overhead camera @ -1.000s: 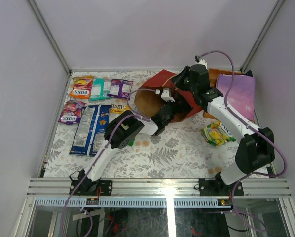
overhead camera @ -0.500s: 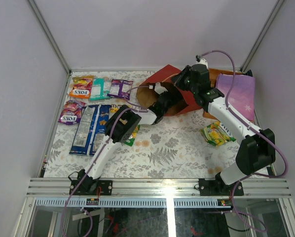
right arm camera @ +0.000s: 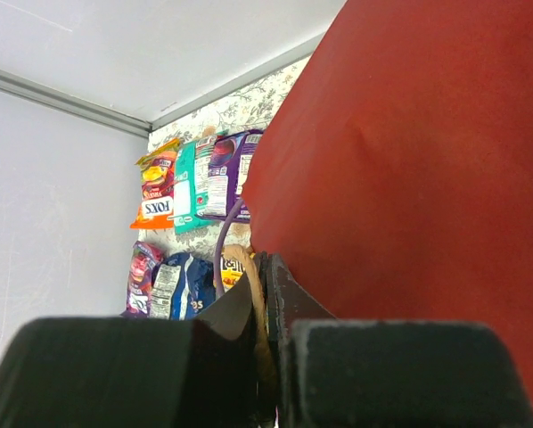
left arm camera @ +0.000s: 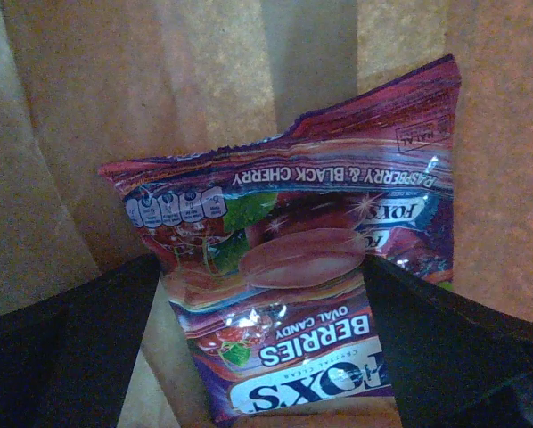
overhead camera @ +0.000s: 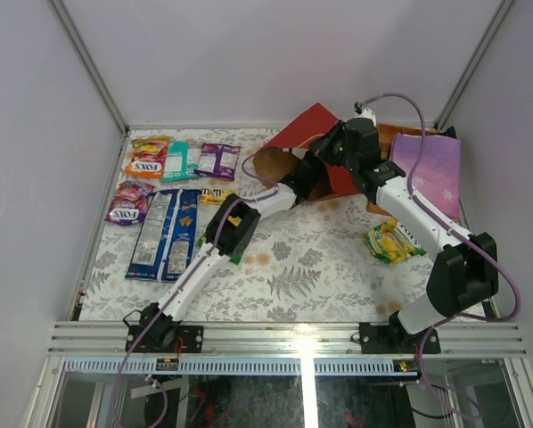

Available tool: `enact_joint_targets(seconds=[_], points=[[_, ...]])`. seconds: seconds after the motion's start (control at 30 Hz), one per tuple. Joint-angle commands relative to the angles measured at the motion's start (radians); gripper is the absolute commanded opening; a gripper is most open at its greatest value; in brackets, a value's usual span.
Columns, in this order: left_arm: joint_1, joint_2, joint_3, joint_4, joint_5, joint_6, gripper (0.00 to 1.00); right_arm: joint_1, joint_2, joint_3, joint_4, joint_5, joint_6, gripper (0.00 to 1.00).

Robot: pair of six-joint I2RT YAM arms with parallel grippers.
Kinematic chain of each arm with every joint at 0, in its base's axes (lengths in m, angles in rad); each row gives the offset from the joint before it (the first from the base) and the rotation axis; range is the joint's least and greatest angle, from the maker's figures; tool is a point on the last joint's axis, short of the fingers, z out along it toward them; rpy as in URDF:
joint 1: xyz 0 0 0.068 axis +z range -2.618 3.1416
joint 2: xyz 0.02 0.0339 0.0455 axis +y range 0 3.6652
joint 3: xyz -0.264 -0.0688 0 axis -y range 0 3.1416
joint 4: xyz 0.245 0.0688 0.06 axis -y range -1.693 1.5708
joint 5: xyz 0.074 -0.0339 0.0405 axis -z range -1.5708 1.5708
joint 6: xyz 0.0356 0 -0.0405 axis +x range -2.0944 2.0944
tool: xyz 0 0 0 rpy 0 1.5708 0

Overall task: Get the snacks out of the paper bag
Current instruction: Take out the snack from the paper bag.

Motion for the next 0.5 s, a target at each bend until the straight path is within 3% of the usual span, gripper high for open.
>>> enact_joint_targets(seconds=[0.0, 0.07, 0.2, 0.23, 0.47], points=[[-0.01, 0.078, 0.11, -0.1, 0.035, -0.05, 0.89, -0.003, -0.064, -0.003, 0.044, -0.009, 0.01, 0.0], [-0.009, 0.063, 0.07, -0.054, 0.043, -0.04, 0.68, -0.004, -0.07, -0.006, 0.045, -0.006, 0.008, 0.0], [0.004, -0.024, -0.078, 0.053, 0.058, -0.002, 0.07, -0.004, -0.078, -0.011, 0.045, 0.001, 0.003, 0.0], [0.008, -0.058, -0.132, 0.095, 0.062, 0.013, 0.01, -0.004, -0.081, -0.011, 0.045, 0.004, 0.001, 0.0], [0.041, -0.435, -0.705, 0.491, 0.007, 0.147, 0.0, -0.005, -0.091, -0.024, 0.045, 0.029, -0.004, 0.0]])
